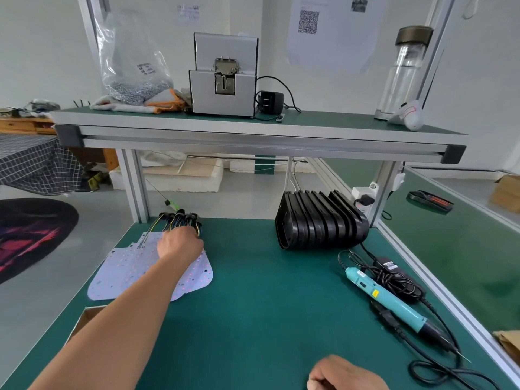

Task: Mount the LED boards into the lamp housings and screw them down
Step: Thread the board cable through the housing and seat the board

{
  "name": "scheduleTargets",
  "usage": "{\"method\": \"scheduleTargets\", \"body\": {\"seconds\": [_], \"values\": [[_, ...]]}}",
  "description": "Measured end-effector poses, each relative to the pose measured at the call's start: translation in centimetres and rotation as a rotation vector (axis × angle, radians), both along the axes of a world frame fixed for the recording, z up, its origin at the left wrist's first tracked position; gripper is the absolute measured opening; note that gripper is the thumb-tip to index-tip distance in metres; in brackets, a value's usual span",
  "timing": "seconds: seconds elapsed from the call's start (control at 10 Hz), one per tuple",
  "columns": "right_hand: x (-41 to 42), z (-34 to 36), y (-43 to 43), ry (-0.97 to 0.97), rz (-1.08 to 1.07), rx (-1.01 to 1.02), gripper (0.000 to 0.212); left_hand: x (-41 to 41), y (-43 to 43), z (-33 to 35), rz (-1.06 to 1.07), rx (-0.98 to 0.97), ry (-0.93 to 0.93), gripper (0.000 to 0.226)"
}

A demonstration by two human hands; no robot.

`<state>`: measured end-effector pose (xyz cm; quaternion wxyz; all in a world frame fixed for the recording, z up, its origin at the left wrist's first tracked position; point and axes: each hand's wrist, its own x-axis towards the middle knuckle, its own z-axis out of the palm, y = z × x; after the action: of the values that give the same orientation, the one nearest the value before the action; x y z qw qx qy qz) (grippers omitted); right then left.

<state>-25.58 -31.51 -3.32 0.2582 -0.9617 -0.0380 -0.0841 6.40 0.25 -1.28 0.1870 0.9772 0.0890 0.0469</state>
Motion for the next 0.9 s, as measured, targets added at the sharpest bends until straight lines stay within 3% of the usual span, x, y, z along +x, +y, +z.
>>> {"method": "scheduleTargets", "body": {"seconds": [0.1,0.2,0.3,0.4,0.5,0.7,0.8,0.9], "values": [[0.0,-0.7,0.6,-0.005,0.005,-0.017,0.044,-0.5,-0.6,0.7,0.017,-0.286,-0.030,0.013],[0.2,-1.1,1.7,-0.154,0.058,-0.116,0.019,-1.8,-1.6,1.3,0.018,-0.481,-0.131,0.012],[0.3,-1.2,1.6,-0.136,0.031,-0.066,0.016,-3.6,-3.0,1.9,-0.042,-0.538,-0.166,0.012],[0.4,-1.2,1.2,-0.129,0.009,-0.069,0.012,-5.0,-4.6,2.3,-0.067,-0.473,-0.155,0.016],[0.4,-1.0,1.0,0.004,0.012,-0.014,0.026,-7.2,-6.8,2.5,-0.103,-0.380,-0.190,0.030],[0.5,0.3,0.8,0.165,-0.009,0.000,0.014,-13.8,-10.3,1.3,-0.174,-0.322,-0.181,0.027],[0.6,0.4,0.9,0.217,-0.035,0.076,0.005,-16.2,-10.2,0.3,-0.202,-0.420,-0.124,0.020],[1.3,0.5,0.2,0.275,-0.056,0.295,0.013,-16.8,-9.6,0.0,-0.308,-0.640,-0.022,0.016]]}}
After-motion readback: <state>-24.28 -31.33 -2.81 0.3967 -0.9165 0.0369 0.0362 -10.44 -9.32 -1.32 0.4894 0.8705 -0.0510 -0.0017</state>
